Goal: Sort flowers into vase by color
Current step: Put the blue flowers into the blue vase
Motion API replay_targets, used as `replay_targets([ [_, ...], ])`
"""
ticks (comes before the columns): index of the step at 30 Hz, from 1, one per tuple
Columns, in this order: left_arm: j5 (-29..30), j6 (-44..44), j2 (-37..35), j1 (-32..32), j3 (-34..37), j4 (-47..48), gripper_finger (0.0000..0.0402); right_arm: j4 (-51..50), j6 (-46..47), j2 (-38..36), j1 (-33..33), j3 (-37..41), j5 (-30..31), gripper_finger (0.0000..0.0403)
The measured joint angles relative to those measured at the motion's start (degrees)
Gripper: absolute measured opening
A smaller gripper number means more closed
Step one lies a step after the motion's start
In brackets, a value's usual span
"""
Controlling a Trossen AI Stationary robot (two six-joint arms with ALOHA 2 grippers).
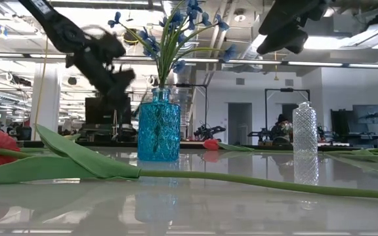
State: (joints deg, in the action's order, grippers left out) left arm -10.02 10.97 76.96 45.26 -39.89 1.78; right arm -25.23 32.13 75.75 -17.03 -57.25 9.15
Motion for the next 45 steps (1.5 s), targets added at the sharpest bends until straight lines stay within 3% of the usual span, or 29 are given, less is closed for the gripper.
replay_targets([
  [9, -19.9, -12.5, -12.0, 1.2, -0.1, -17.8, 0.0009, -0.9, 4.0, 0.0, -1.4, 0.0, 1.7, 0.0217],
  [14, -25.6, -18.2, -17.4, -0.8, -0.1, -25.8, 0.0009, 1.2, 2.2, 0.0, -0.4, 0.0, 1.9, 0.0217],
  [18, -28.6, -22.9, -22.1, -3.0, -0.1, -30.6, 0.0009, 7.9, -1.6, 0.0, -0.9, 0.0, -0.9, 0.0217],
  [24, -34.5, -31.8, -27.0, -10.2, -0.1, -33.7, 0.0009, 27.4, -14.2, 0.5, -3.6, 0.0, -1.8, 0.0217],
  [29, -34.0, -33.6, -28.6, -22.0, -0.1, -36.7, 0.0009, 43.9, -28.4, 2.7, -4.8, 0.0, -1.8, 0.0217],
  [34, -28.9, -28.4, -27.6, -36.2, -0.1, -36.9, 0.0009, 56.3, -35.0, 8.1, -4.0, -0.5, -1.8, 0.0217],
  [40, -19.4, -16.3, -24.8, -48.6, -0.1, -35.5, 0.0009, 57.1, -35.5, 15.2, -0.9, -7.5, -1.7, 0.0217],
  [45, -12.1, -11.4, -20.9, -53.0, -0.1, -33.9, 0.0009, 54.1, -38.0, 20.7, 0.8, -13.8, -1.6, 0.0217],
])
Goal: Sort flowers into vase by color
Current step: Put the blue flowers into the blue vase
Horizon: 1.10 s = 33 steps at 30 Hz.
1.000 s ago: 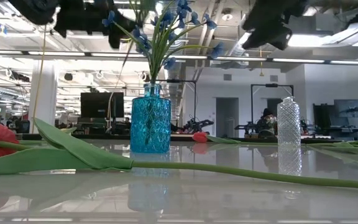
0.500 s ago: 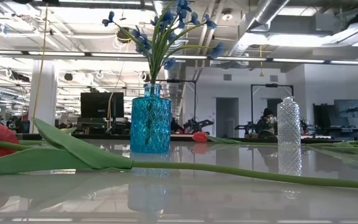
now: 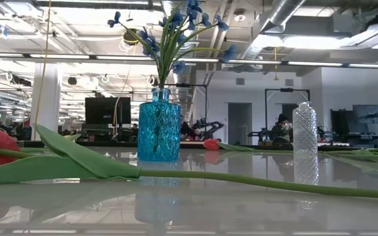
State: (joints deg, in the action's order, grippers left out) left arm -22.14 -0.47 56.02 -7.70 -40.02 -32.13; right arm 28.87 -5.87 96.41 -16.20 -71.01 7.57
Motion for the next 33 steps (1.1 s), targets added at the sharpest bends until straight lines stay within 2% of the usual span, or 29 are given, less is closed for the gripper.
replay_targets([
  [6, 3.4, 0.4, 2.1, -0.5, 0.0, 0.0, 0.0009, -2.8, -2.4, 3.5, 0.7, -5.2, 1.2, 0.0217],
  [16, 8.3, 2.4, 2.5, -0.5, 0.0, -0.8, 0.0011, -3.3, -3.6, 6.2, 1.7, -8.5, 3.1, 0.021],
  [21, 8.9, 2.6, 2.5, -0.5, 0.0, -0.3, 0.0011, -3.3, -3.6, 5.9, 2.2, -8.6, 3.4, 0.0161],
  [28, 10.0, 5.4, 2.5, -0.5, 0.0, 0.4, 0.0019, -4.5, -2.8, 5.8, 2.1, -8.6, 3.5, 0.0041],
  [33, 12.3, 5.9, 0.4, -0.2, 0.0, 4.1, 0.0072, -6.1, -2.9, 4.6, 1.7, -8.6, 3.7, 0.0037],
])
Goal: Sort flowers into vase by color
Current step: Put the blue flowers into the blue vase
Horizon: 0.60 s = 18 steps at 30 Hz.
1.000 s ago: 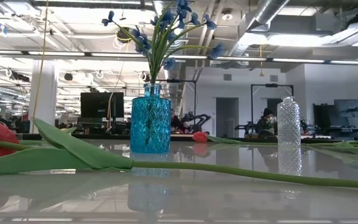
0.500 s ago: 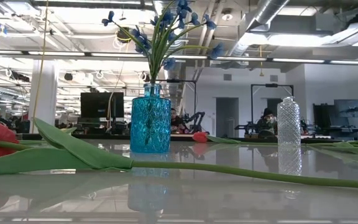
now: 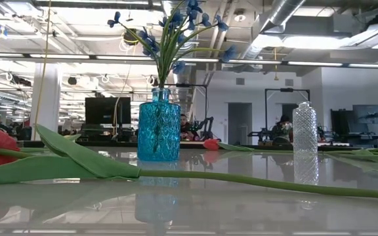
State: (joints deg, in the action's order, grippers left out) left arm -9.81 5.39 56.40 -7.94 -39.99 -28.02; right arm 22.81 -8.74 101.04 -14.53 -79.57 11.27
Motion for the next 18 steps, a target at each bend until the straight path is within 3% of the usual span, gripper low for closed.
replay_targets([
  [5, 0.5, 0.0, -5.6, 1.2, 0.0, 6.6, 0.0131, -4.7, 1.0, -4.3, -1.1, 0.0, -0.2, 0.004],
  [9, 1.7, 2.2, -12.2, 2.9, 0.0, 16.3, 0.0152, -9.0, 0.2, -8.1, -3.0, 0.4, -0.2, 0.0041],
  [11, 6.4, 3.1, -15.5, 3.9, 0.0, 22.0, 0.0154, -8.9, -0.9, -9.7, -4.6, 1.8, -0.2, 0.0041],
  [15, 21.8, 3.8, -19.8, 5.6, 0.0, 33.4, 0.0155, -8.7, -2.1, -11.3, -8.6, 6.3, -0.5, 0.0042],
  [18, 30.8, 2.8, -20.6, 7.1, 2.7, 35.9, 0.0155, -7.0, -2.3, -11.0, -11.5, 10.5, -0.5, 0.0042],
])
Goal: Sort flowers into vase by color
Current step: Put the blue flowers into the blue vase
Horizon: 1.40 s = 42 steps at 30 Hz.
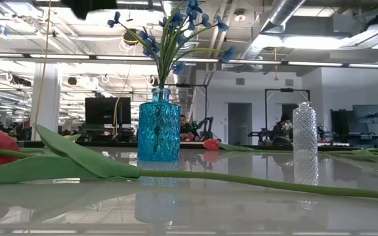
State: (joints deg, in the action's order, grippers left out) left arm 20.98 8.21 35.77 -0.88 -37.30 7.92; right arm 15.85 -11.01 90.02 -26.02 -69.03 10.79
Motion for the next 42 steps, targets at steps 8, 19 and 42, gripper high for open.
replay_targets([
  [8, 8.6, -3.6, 1.2, 7.2, 11.2, -7.0, 0.0155, 20.5, -3.0, 8.5, 0.6, 6.9, 3.7, 0.0043],
  [19, -4.7, -11.4, 2.6, 13.7, 25.7, -25.6, 0.0155, 27.2, 1.4, 12.4, 7.1, 8.5, 11.4, 0.0042],
  [42, -8.4, -11.0, 2.5, 13.6, 30.0, -30.2, 0.0155, 25.4, 4.4, 16.2, 10.4, 8.6, 22.3, 0.0042],
])
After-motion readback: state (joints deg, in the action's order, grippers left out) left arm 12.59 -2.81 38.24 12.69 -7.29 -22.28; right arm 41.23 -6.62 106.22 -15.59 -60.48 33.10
